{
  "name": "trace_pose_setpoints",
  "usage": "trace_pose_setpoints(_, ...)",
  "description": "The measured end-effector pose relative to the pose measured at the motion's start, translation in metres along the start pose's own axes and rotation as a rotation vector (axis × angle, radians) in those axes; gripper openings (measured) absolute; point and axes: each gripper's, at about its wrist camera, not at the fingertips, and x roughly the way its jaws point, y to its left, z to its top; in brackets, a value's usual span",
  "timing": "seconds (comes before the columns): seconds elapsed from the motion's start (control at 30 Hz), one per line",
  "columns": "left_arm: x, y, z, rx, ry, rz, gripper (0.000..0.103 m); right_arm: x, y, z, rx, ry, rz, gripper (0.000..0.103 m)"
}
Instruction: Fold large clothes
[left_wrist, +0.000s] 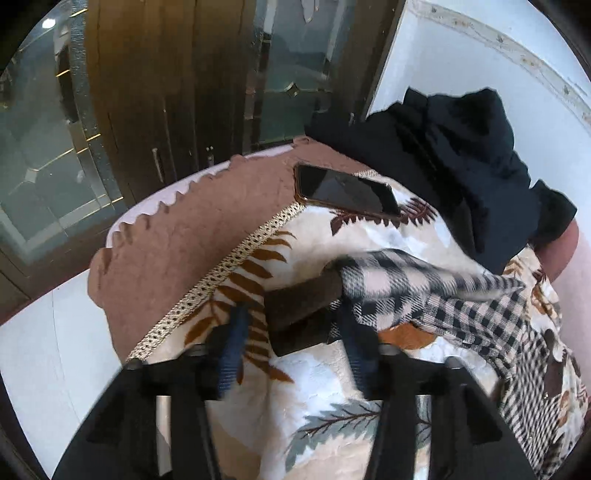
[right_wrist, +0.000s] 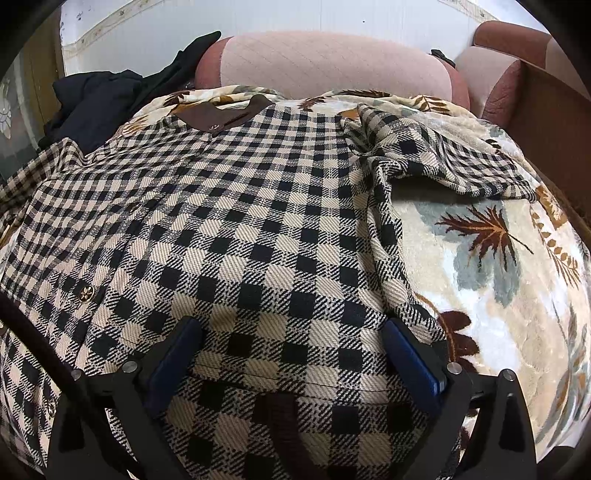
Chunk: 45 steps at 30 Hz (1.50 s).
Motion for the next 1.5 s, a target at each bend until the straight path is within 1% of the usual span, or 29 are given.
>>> trace_pose_setpoints(0.07,-0.019,0.004,-0.007,0.006,-0.012,-0.038,0.053,0.000,0.000,0.000,0.000,-0.003,0.003,0.101)
trace_pose_setpoints(0.1,-0.028,0.000,-0.013,0.035,-0.022,-0.054,0.056,0.000,0.000,0.000,0.001,-0.005,0.006,0.101)
trace_pose_setpoints(0.13,-0.036,-0.005,-0.021,0.076,-0.031,-0.063,0.058,0.000,-0.001,-0.002,0.002,-0.008,0.007,0.101)
trace_pose_setpoints(0.2,-0.050,-0.022,-0.043,0.194,-0.047,-0.092,0.067,0.000,-0.001,-0.002,0.001,-0.008,0.011,0.101)
trace_pose_setpoints(0.23,-0.054,-0.033,-0.058,0.260,-0.041,-0.118,0.068,0.000,-0.001,-0.002,-0.003,-0.004,0.016,0.102)
trace_pose_setpoints(0.3,-0.056,-0.051,-0.087,0.375,0.005,-0.181,0.068,-0.002,-0.004,0.002,-0.021,0.028,0.054,0.102)
trace_pose_setpoints(0.37,-0.054,-0.067,-0.118,0.474,0.075,-0.256,0.068,-0.011,-0.017,0.007,0.004,0.051,0.129,0.091)
trace_pose_setpoints(0.4,-0.052,-0.074,-0.133,0.518,0.103,-0.294,0.068,-0.020,-0.029,0.009,0.043,0.049,0.181,0.081)
trace_pose_setpoints(0.43,-0.051,-0.080,-0.147,0.556,0.122,-0.320,0.068,-0.028,-0.043,0.010,0.080,0.044,0.213,0.080)
trace_pose_setpoints(0.53,-0.044,-0.096,-0.183,0.653,0.190,-0.375,0.068,-0.044,-0.083,0.005,0.134,0.041,0.196,0.081)
trace_pose_setpoints(0.6,-0.039,-0.102,-0.202,0.685,0.261,-0.413,0.068,-0.044,-0.102,-0.004,0.139,0.081,0.182,0.081)
trace_pose_setpoints(0.67,-0.038,-0.107,-0.218,0.711,0.286,-0.418,0.068,-0.039,-0.113,-0.020,0.140,0.138,0.187,0.081)
trace_pose_setpoints(0.7,-0.041,-0.108,-0.225,0.736,0.260,-0.394,0.065,-0.037,-0.114,-0.027,0.135,0.147,0.197,0.081)
trace_pose_setpoints(0.73,-0.044,-0.108,-0.230,0.759,0.250,-0.382,0.058,-0.041,-0.111,-0.032,0.111,0.125,0.192,0.081)
trace_pose_setpoints(0.77,-0.048,-0.108,-0.233,0.771,0.245,-0.370,0.035,-0.044,-0.103,-0.035,0.074,0.123,0.190,0.081)
trace_pose_setpoints(0.8,-0.052,-0.105,-0.234,0.771,0.242,-0.349,0.014,-0.046,-0.098,-0.037,0.052,0.128,0.195,0.069)
trace_pose_setpoints(0.83,-0.055,-0.100,-0.233,0.764,0.258,-0.346,0.014,-0.047,-0.092,-0.039,0.037,0.143,0.223,0.035)
trace_pose_setpoints(0.87,-0.059,-0.092,-0.229,0.738,0.272,-0.359,0.014,-0.051,-0.092,-0.043,0.045,0.161,0.257,0.023)
trace_pose_setpoints(0.93,-0.066,-0.078,-0.221,0.682,0.293,-0.376,0.014,-0.057,-0.093,-0.049,0.059,0.171,0.298,0.016)
trace_pose_setpoints(1.03,-0.072,-0.056,-0.209,0.587,0.322,-0.405,0.016,-0.059,-0.095,-0.054,0.035,0.184,0.278,0.016)
trace_pose_setpoints(1.1,-0.080,-0.048,-0.200,0.540,0.321,-0.426,0.018,-0.063,-0.107,-0.046,0.055,0.161,0.276,0.019)
trace_pose_setpoints(1.17,-0.088,-0.044,-0.197,0.515,0.297,-0.437,0.018,-0.064,-0.127,-0.031,0.097,0.116,0.228,0.027)
trace_pose_setpoints(1.2,-0.091,-0.043,-0.196,0.504,0.293,-0.444,0.023,-0.061,-0.139,-0.020,0.121,0.093,0.184,0.041)
trace_pose_setpoints(1.23,-0.094,-0.043,-0.196,0.492,0.291,-0.452,0.026,-0.056,-0.150,-0.011,0.139,0.073,0.142,0.048)
trace_pose_setpoints(1.27,-0.097,-0.045,-0.196,0.484,0.292,-0.460,0.030,-0.050,-0.165,0.000,0.159,0.050,0.096,0.048)
trace_pose_setpoints(1.33,-0.100,-0.053,-0.197,0.483,0.288,-0.463,0.033,-0.031,-0.201,0.026,0.224,0.018,0.008,0.048)
trace_pose_setpoints(1.37,-0.101,-0.059,-0.199,0.490,0.284,-0.459,0.035,-0.023,-0.218,0.036,0.262,0.011,-0.012,0.048)
trace_pose_setpoints(1.43,-0.106,-0.067,-0.203,0.505,0.272,-0.454,0.037,0.002,-0.262,0.061,0.384,0.010,-0.016,0.048)
trace_pose_setpoints(1.5,-0.109,-0.077,-0.206,0.517,0.265,-0.458,0.037,0.021,-0.292,0.077,0.472,0.019,-0.008,0.048)
